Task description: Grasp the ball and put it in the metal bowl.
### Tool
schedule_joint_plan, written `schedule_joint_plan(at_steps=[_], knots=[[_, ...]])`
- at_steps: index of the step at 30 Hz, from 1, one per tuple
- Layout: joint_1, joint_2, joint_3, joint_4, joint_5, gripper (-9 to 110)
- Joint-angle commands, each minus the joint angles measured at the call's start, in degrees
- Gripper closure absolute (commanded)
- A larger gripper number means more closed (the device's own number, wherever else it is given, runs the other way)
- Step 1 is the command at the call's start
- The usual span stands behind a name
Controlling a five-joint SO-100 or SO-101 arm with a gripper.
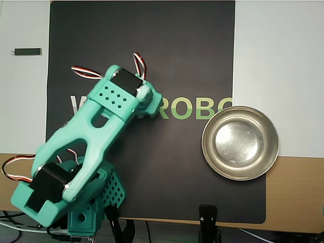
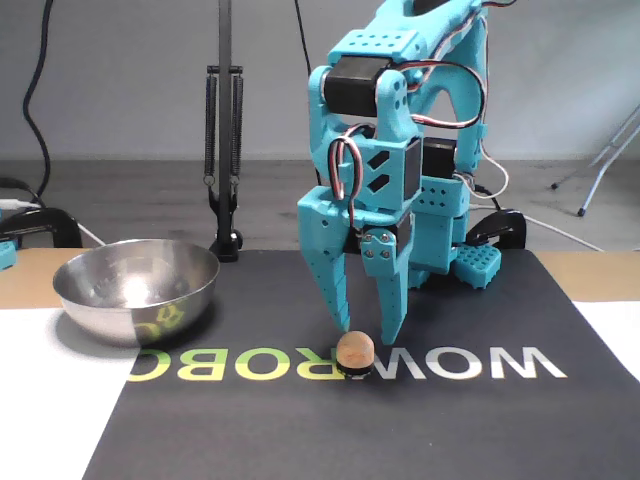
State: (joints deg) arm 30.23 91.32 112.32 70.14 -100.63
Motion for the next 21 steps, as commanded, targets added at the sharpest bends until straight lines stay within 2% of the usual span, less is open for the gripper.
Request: schedule_joint_plan(at_steps=[1, 21], knots=[[0.2, 0.4, -1.1, 0.0, -0.6, 48], [-1.1, 0.2, -1.1, -0.2, -0.7, 48]])
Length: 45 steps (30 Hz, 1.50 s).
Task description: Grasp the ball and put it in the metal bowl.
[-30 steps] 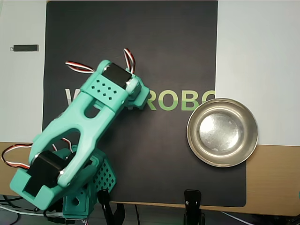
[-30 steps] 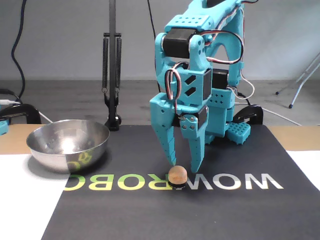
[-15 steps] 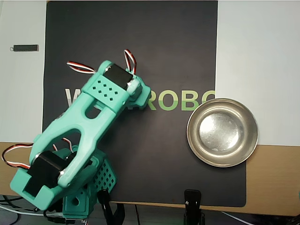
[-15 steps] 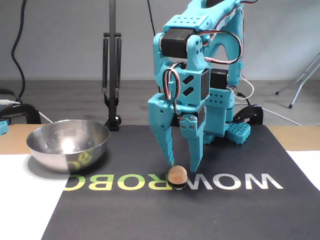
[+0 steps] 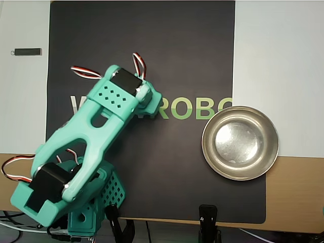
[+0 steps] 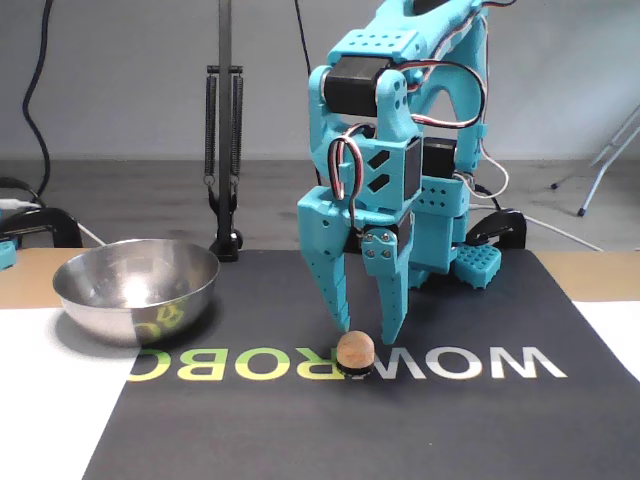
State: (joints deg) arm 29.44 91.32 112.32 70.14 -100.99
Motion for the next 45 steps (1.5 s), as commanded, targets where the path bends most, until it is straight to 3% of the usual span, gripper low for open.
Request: schedule_joint_plan(at_steps=[1, 45], knots=[[-0.4, 0.2, -1.1, -0.2, -0.4, 48], [-0.6, -4.7, -1.1, -3.7, -0.4, 48]])
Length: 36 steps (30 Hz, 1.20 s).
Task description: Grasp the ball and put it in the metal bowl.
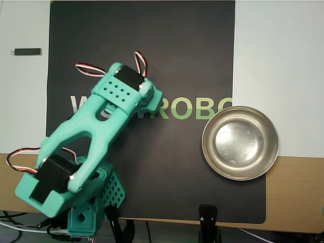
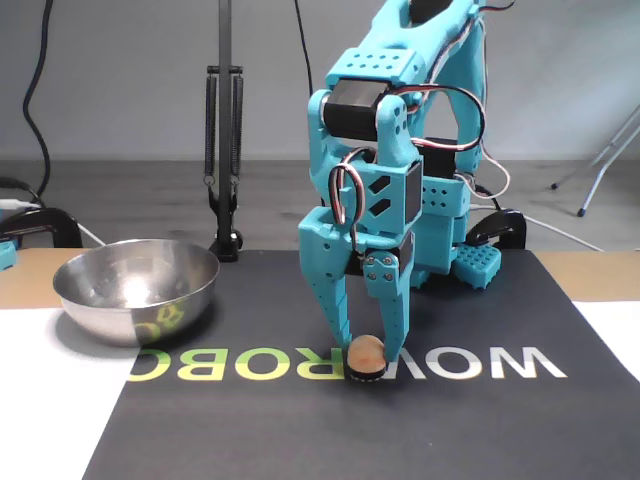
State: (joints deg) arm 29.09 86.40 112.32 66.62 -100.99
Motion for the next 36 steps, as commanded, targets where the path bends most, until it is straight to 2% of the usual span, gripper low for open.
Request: schedule_joint_plan(at_steps=[1, 36], knots=[[-0.3, 0.2, -1.1, -0.2, -0.4, 48], [-0.9, 0.1, -0.6, -3.1, -0.1, 48]])
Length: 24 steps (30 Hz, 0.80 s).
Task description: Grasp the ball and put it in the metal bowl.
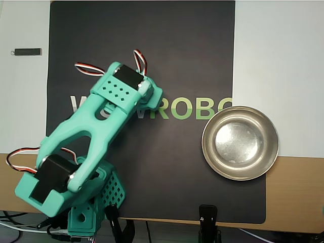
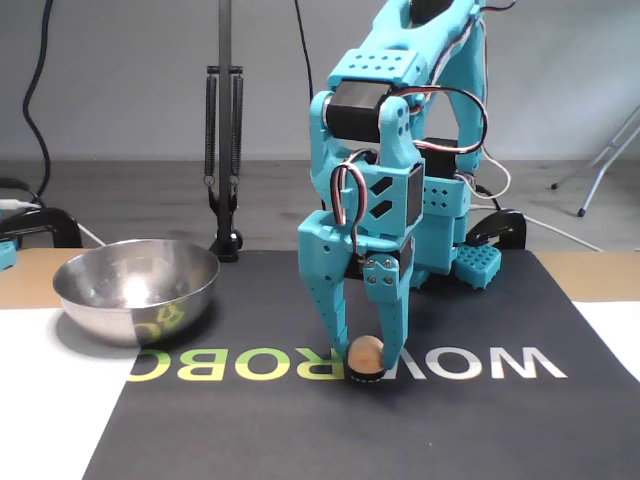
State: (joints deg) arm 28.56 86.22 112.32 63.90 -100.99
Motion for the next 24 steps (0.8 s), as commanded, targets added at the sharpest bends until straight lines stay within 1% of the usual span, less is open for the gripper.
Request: schedule_joint_plan(at_steps=[1, 24], knots=[[-0.4, 0.3, -0.4, -0.4, -0.1, 48], [-0.6, -3.2, -1.1, -0.4, 0.1, 49]])
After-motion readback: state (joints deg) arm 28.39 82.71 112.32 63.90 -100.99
